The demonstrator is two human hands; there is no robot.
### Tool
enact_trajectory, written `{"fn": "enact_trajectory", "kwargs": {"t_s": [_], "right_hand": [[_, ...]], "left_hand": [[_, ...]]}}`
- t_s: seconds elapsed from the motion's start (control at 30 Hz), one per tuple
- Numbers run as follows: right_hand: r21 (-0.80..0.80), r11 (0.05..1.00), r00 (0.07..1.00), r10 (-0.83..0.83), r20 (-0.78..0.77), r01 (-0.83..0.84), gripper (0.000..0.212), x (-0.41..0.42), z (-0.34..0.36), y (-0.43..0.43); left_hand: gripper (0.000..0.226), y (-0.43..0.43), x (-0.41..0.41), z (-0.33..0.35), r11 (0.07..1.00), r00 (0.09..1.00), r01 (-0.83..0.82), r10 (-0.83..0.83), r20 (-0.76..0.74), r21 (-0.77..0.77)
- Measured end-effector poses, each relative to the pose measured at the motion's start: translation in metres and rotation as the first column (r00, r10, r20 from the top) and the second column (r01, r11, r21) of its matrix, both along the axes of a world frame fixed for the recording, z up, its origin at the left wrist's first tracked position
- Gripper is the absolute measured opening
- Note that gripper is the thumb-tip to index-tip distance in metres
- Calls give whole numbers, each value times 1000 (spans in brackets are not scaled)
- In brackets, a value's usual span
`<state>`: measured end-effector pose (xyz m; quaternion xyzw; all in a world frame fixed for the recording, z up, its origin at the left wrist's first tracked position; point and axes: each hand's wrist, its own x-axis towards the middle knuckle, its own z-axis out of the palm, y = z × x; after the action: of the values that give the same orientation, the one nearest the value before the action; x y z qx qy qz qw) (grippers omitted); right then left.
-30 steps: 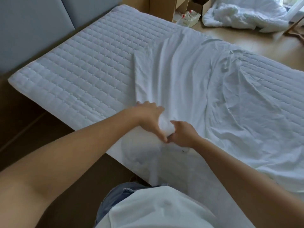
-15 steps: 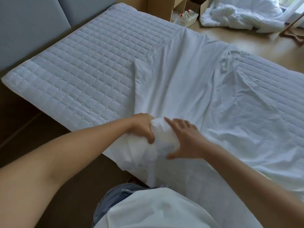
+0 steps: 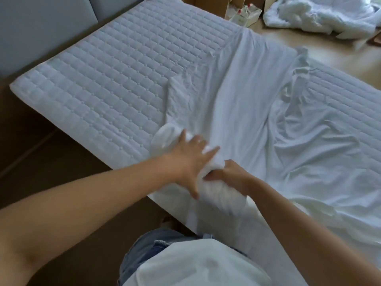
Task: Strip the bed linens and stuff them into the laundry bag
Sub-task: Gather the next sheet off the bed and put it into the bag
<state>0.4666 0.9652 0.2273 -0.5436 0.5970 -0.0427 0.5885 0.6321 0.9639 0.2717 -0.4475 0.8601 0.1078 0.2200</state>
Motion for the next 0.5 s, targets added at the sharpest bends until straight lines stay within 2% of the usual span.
{"fn": "enact_trajectory", "kwargs": {"t_s": [0.03, 0.1, 0.17, 0.23, 0.3, 0.37, 0.4, 0.43, 0.5], "right_hand": [[93, 996, 1000, 12, 17, -14, 42, -1, 5, -4], [275, 960, 997, 26, 77, -46, 41, -7, 11, -11], [433, 900, 994, -2, 105, -44, 46, -13, 16, -12], [490, 871, 999, 23, 44, -42, 52, -10, 20, -7], [359, 932, 996, 73, -46, -52, 82, -8, 16, -3], [98, 974, 962, 217, -164, -203, 108, -3, 17, 7], [-45, 936, 899, 322, -296, -350, 120, -1, 18, 15], [-176, 836, 791, 393, -469, -520, 128, 1, 13, 25], [-354, 567, 602, 339, -723, -744, 133, 7, -2, 42]], "left_hand": [[132, 11, -5, -5, 994, 995, 97, -96, 29, -54], [126, 20, -8, -15, 982, 990, 141, -144, -14, -123], [104, 15, -5, -21, 978, 983, 130, -148, -106, -162], [73, 9, -4, -27, 984, 976, 116, -138, -171, -132], [49, 1, -3, -31, 997, 976, 66, -74, -203, -46], [40, -8, 6, -34, 991, 979, -34, 59, -197, 128], [36, -13, 10, -35, 973, 971, -93, 135, -197, 209], [33, -16, 15, -37, 955, 959, -140, 197, -205, 263], [30, -20, 22, -41, 928, 934, -191, 272, -230, 321]]}}
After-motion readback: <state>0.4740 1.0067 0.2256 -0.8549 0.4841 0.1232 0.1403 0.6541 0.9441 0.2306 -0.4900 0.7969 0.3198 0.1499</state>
